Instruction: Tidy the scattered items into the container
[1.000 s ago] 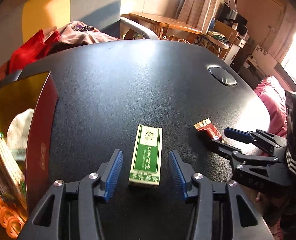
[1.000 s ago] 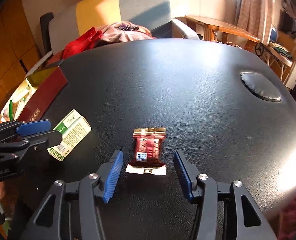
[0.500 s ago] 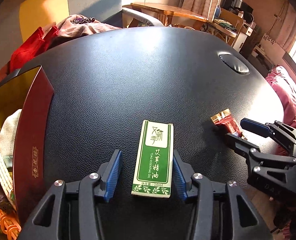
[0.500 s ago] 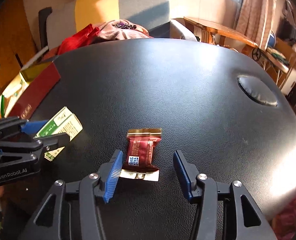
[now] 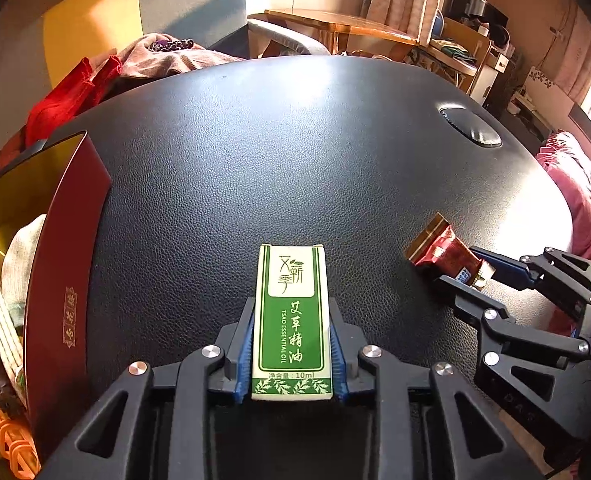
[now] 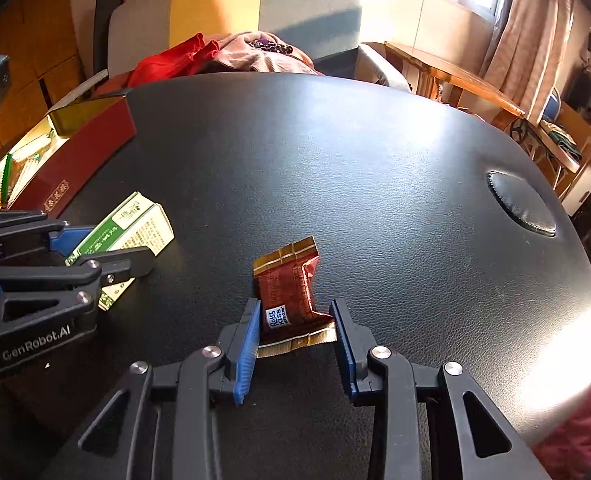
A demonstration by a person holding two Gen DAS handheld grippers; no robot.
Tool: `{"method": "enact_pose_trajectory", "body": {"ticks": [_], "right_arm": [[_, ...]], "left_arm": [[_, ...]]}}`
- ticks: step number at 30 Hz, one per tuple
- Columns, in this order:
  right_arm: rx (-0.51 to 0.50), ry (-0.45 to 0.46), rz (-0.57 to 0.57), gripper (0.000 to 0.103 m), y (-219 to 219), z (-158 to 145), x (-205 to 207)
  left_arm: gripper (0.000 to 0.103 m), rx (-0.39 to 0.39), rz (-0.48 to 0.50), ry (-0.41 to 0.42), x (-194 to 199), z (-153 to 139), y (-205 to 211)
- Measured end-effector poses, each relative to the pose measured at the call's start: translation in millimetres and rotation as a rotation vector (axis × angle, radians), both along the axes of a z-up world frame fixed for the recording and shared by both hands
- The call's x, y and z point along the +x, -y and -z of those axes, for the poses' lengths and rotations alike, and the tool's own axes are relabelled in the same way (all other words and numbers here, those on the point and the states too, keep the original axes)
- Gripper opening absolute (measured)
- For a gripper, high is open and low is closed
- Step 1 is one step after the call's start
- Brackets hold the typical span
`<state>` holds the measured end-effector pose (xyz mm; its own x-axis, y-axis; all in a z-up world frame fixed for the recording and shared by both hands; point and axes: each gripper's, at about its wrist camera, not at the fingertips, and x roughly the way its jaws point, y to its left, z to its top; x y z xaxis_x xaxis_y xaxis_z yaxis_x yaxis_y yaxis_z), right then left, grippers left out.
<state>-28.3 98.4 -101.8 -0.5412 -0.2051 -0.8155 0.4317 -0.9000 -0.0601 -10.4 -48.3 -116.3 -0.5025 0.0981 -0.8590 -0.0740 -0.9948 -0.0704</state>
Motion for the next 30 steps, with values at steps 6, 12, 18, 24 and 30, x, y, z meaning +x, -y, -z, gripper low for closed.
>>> {"method": "enact_pose_trajectory", "body": {"ticks": [6, 12, 18, 24, 30], "right_arm": [[-0.01, -0.01, -0.015, 0.034, 7, -4, 9], [-0.023, -0.04, -0.043, 0.032, 19, -19, 17], [-0.035, -0.069, -0.086, 0.029, 38, -33, 26], [-0.032, -0.095, -0.123, 0.029, 57, -40, 32], [-0.146, -0.057, -0.125, 0.005, 57, -53, 30]], "left_arm": [[0.031, 0.014, -0.011, -0.046, 17, -13, 3], [0.031, 0.041, -0.045, -0.098, 34, -41, 19], [0.031, 0.069, -0.089, -0.131, 47, -52, 42], [0.031, 0.075, -0.135, -0.151, 60, -57, 59], [0.031, 0.091, -0.188, -0.194, 77, -71, 81]]}}
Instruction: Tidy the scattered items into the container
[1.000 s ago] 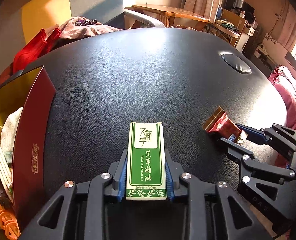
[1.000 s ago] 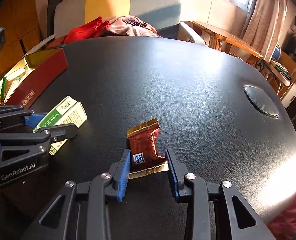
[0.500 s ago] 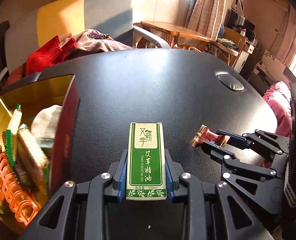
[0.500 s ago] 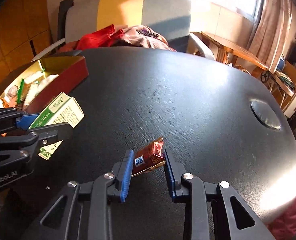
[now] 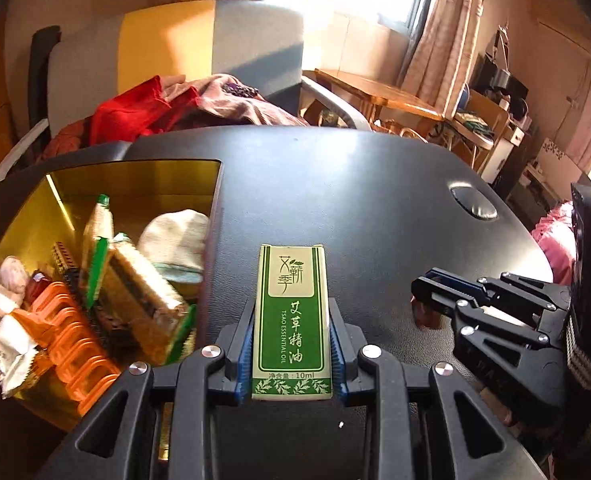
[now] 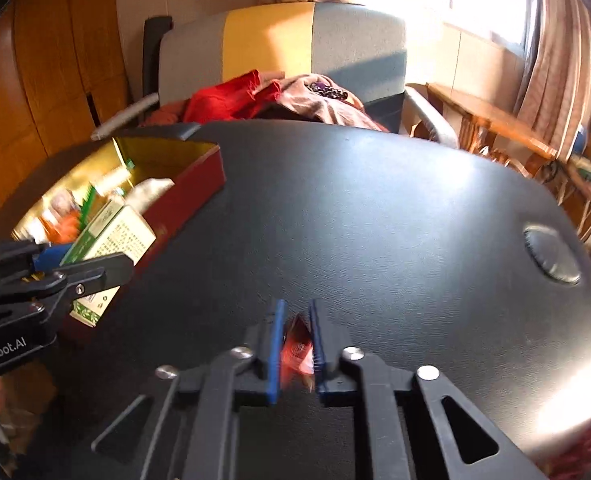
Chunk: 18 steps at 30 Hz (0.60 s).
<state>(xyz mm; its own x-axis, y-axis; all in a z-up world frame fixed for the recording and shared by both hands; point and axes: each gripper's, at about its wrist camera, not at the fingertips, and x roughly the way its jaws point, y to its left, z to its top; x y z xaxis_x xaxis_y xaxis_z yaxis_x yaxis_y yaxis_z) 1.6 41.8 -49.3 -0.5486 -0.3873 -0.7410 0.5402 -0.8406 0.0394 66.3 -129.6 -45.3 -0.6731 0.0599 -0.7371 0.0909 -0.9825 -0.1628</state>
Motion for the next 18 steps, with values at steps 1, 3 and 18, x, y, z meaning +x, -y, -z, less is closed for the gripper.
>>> {"method": "enact_pose_trajectory", "body": {"ticks": [1, 3, 18], "right_arm": [[0.002, -0.005, -0.003, 0.005, 3, -1, 0], [0.022, -0.016, -0.012, 0.005, 8, 0, -2], [-0.077, 0.205, -0.032, 0.06, -24, 36, 15]], "left_arm": [[0.031, -0.003, -0.013, -0.004, 2, -1, 4], [0.031, -0.012, -0.039, -0.01, 6, -3, 12], [0.031, -0.015, 0.022, -0.02, 7, -5, -3]]}}
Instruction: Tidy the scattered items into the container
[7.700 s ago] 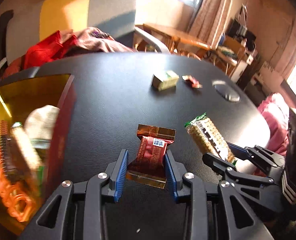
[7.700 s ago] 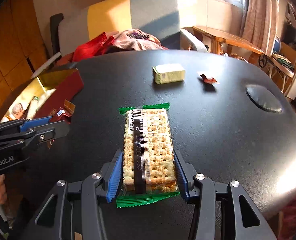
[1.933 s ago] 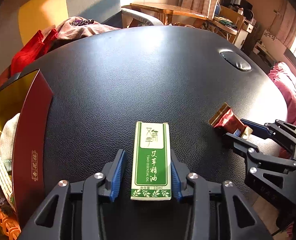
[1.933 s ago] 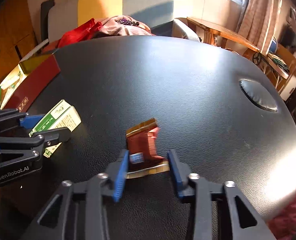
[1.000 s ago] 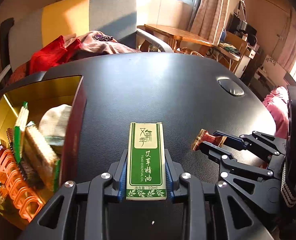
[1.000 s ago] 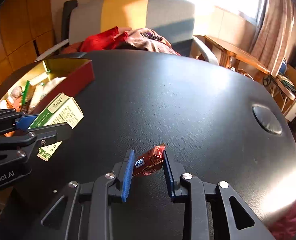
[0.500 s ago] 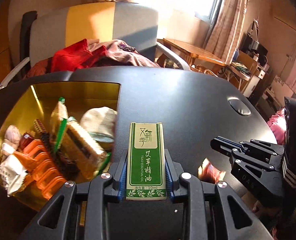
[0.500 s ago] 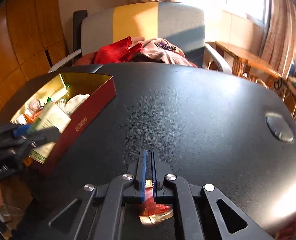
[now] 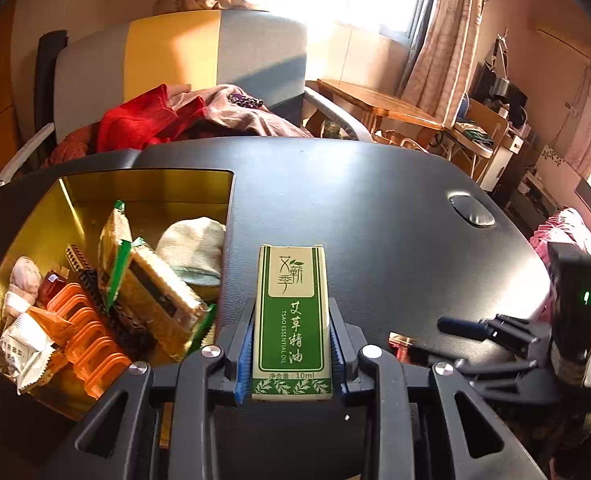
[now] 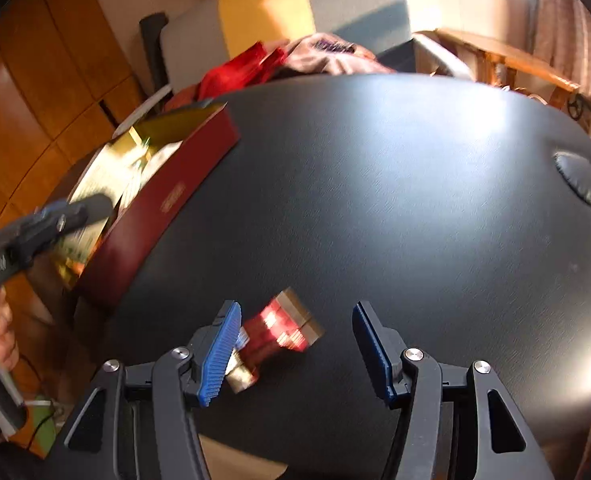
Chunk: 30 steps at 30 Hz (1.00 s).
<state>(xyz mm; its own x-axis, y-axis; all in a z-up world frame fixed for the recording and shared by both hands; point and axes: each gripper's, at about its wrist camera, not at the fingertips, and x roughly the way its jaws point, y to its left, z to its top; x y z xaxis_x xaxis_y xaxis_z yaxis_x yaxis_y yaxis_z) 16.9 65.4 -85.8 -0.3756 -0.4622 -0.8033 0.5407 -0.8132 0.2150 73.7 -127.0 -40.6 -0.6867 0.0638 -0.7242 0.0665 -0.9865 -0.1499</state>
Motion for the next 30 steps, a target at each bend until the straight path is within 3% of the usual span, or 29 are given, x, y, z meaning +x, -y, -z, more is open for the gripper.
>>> {"method": "enact_pose_trajectory", "body": {"ticks": [7, 11, 15, 20, 26, 30], "right_arm": [[0.086, -0.032, -0.027, 0.053, 28, 17, 16], [0.12, -0.079, -0.032, 0.033, 36, 19, 14], [0.124, -0.101, -0.045, 0.031, 34, 19, 12], [0.059, -0.073, -0.035, 0.031, 24, 15, 7], [0.047, -0.151, -0.072, 0.031, 39, -11, 3], [0.054, -0.178, -0.068, 0.031, 48, -19, -2]], "left_arm": [[0.031, -0.003, 0.017, 0.01, 3, 3, -5], [0.031, 0.003, 0.018, 0.016, 4, 6, -3], [0.031, 0.007, 0.017, 0.019, 6, 8, -2], [0.031, 0.013, 0.013, 0.006, 9, 4, 2], [0.031, -0.003, -0.023, -0.022, 16, -6, 16], [0.033, 0.034, 0.031, -0.013, 18, -7, 16]]}}
